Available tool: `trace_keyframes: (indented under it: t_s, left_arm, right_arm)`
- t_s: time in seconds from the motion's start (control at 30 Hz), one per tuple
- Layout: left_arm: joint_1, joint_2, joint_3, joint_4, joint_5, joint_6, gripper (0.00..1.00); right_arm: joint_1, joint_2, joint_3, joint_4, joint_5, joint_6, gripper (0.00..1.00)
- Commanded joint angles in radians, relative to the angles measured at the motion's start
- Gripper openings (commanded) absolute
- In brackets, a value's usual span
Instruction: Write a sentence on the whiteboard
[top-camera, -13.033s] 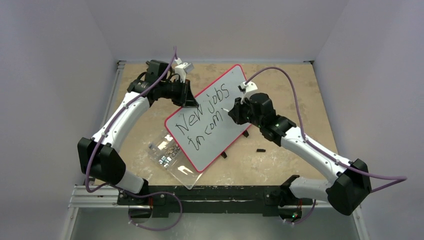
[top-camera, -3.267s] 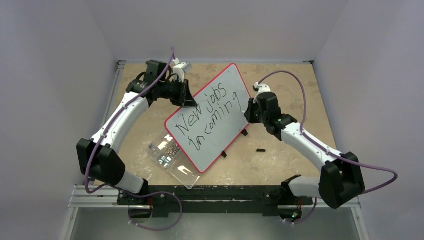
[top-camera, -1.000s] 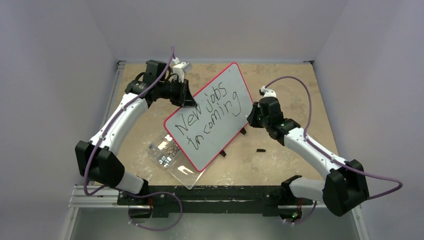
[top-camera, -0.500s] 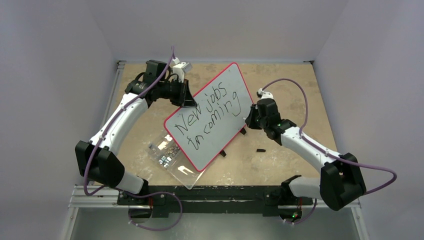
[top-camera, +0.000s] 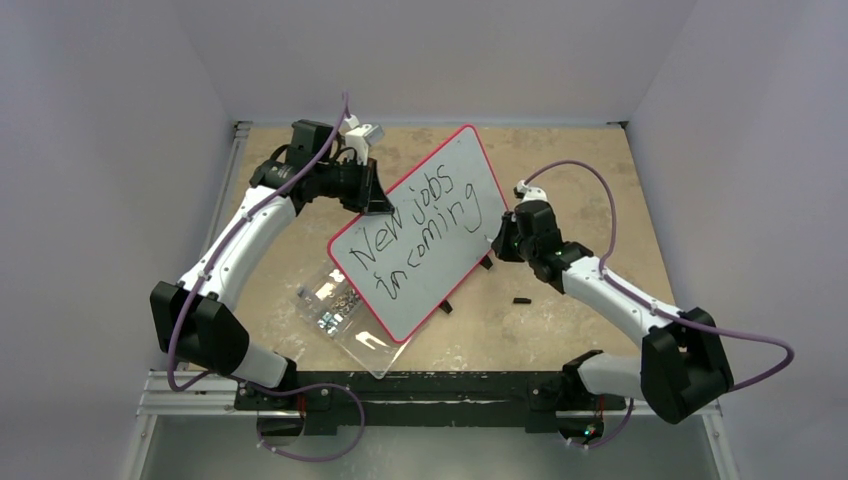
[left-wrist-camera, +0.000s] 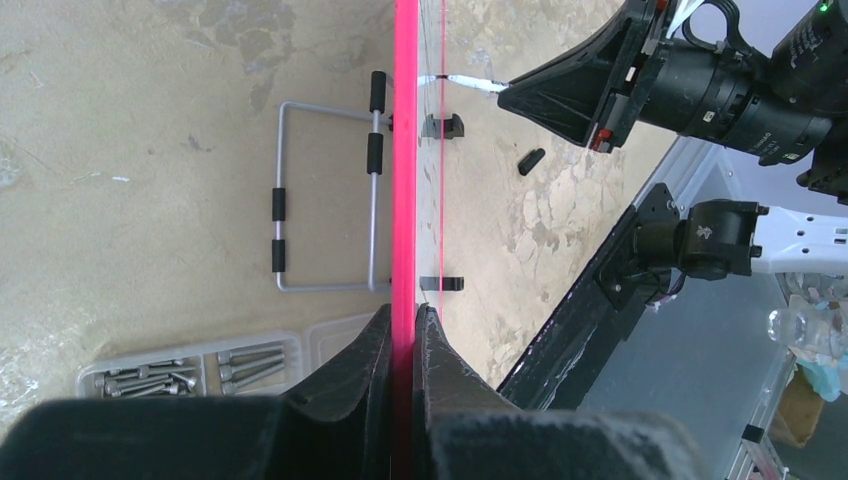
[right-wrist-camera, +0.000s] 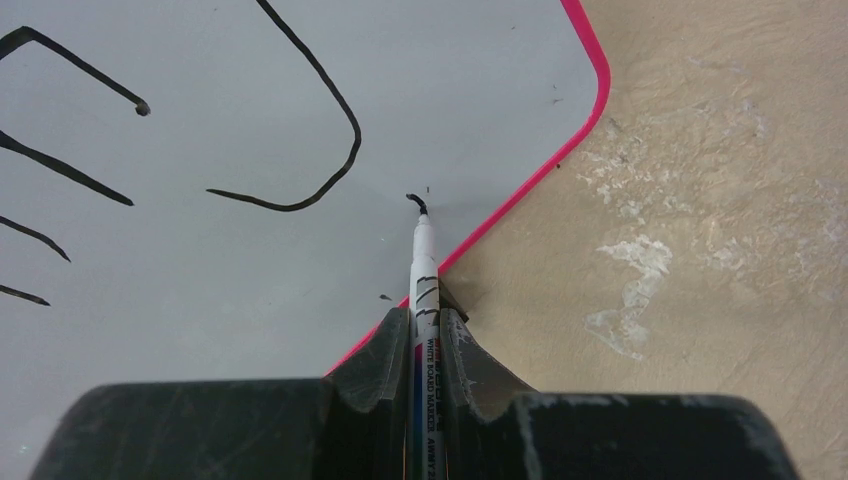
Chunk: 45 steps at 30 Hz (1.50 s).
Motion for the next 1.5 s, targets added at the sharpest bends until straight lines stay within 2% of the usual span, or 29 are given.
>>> trace_keyframes:
  t_s: [0.0,0.23,0.5,1.17,1.47]
  left_arm:
    - [-0.004,-0.015,0.011,0.036,-0.052,0.082,0.0]
    - [-0.005,0.03,0.05,-0.029,-0.066,0.065,0.0]
    - [-0.005,0.007,0.021,-0.065,-0.077,0.016,0.0]
    - [-0.006,-0.047,-0.228,0.043,-0.104,-0.126,0.0]
    - [-0.006,-0.064,-0.301,0.034,-0.188,-0.124,0.0]
  right_arm:
    - [0.0,-0.08,0.018,-0.048,0.014,0.008,0.0]
    - [0.001,-0.226,0.081,-0.161,0.058,0.005,0.0]
    - [0.001,-0.346,0.085,-0.177,0.061,0.023,0.0]
    - [0.002,-0.414,0.08,-0.2,0.066,0.009,0.0]
    - [0.002,-0.409,0.067,-0.19,0.063,0.006,0.0]
